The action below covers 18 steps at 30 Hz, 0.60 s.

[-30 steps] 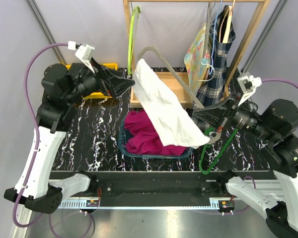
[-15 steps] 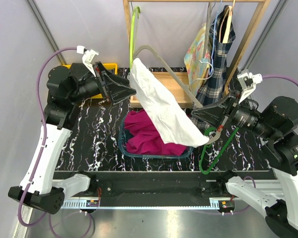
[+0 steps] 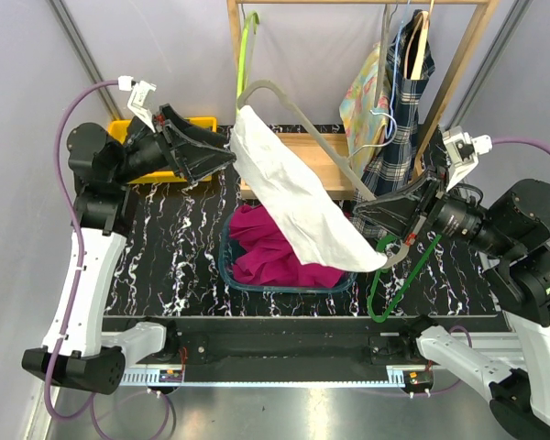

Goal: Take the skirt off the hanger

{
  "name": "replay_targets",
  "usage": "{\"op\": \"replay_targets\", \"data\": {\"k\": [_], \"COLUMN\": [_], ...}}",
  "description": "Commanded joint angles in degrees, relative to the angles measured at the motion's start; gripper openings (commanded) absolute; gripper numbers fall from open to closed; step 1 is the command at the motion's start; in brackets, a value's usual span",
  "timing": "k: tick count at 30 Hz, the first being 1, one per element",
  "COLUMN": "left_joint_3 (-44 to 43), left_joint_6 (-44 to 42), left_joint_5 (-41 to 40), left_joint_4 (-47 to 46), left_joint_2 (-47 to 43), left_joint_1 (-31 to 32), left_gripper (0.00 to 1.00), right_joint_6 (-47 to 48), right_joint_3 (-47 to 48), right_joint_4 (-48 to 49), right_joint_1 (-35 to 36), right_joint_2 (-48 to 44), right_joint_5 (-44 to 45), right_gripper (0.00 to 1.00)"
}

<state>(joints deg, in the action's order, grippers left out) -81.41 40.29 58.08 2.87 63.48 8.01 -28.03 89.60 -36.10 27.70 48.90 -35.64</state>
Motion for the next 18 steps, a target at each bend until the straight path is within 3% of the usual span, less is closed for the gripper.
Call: {"op": "replay_targets", "data": {"k": [1,11,14,15,18], "left_joint_3": [1.7,0.3,-1.1,-1.5,-2.8], "left_joint_6": [10.1,12.2,11.8,11.5,8.8], "left_joint_5": [4.4,4.1,4.9,5.4,6.2], "left_joint_4": [-11.0,-14.4,-14.4,-14.2,-10.7], "left_joint_2": [0.7,2.3,1.9,1.7,0.8], "left_joint_1": [1.4,4.6,4.6,4.6,4.6], "left_gripper": [0.99,0.98,0.91,0.86,0.53], "right_joint_6": [-2.5,-3.9,-3.2,-2.7,-0.8], "right_joint_3": [0.4,-2.8,-4.3,-4.7,-6.0], "right_joint_4": [9.2,11.8,12.3,11.8,10.1], "right_joint_1": [0.2,0.2,0.2,0.2,0.2], "right_joint_2": [0.5,0.6,0.3,0.1,0.1], "right_joint_5": [-2.4,-2.1,-0.8,0.1,2.8], "right_gripper": [0.0,0.0,0.0,0.0,0.0]}}
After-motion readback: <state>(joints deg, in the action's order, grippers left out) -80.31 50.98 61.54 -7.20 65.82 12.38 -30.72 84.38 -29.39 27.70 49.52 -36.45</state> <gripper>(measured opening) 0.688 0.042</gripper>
